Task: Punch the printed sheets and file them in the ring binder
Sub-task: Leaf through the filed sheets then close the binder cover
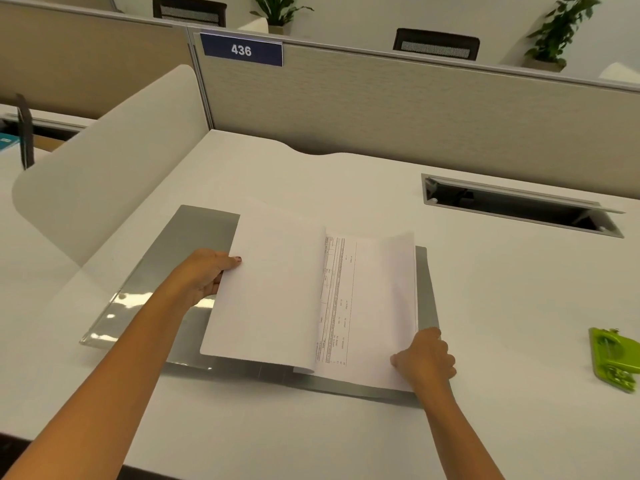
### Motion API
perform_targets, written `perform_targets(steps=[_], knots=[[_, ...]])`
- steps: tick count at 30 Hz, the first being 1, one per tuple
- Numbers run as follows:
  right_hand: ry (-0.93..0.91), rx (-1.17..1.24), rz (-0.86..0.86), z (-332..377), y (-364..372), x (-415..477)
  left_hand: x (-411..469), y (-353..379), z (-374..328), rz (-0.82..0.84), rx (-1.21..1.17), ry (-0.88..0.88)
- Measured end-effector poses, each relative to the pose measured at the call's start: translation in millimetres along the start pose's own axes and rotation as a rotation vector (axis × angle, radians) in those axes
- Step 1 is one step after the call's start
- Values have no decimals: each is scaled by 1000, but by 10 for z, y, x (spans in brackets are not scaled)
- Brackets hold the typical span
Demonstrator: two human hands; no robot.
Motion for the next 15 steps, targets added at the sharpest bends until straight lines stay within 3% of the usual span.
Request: perform_targets(steps=[6, 8, 11, 15], knots=[[-348, 405, -57, 79, -170, -195, -82, 191, -15, -112, 179, 225], [-465, 552, 42, 213, -214, -308, -181, 325, -62, -197, 304, 349], [-563, 722, 279, 434, -215, -465, -362, 660, -106, -179, 457, 551], [-705, 799, 435, 659, -172, -701, -443, 965, -68, -102, 423, 553]])
Point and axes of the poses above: each hand's wrist, its own x-axis towards the middle knuckle, its own y-axis out of the palm, z = x × y, the point moved 4 cm from there along x, towards the middle knuckle, and after that the axes turned 5 degrees about -x, right-handed, at the moved point
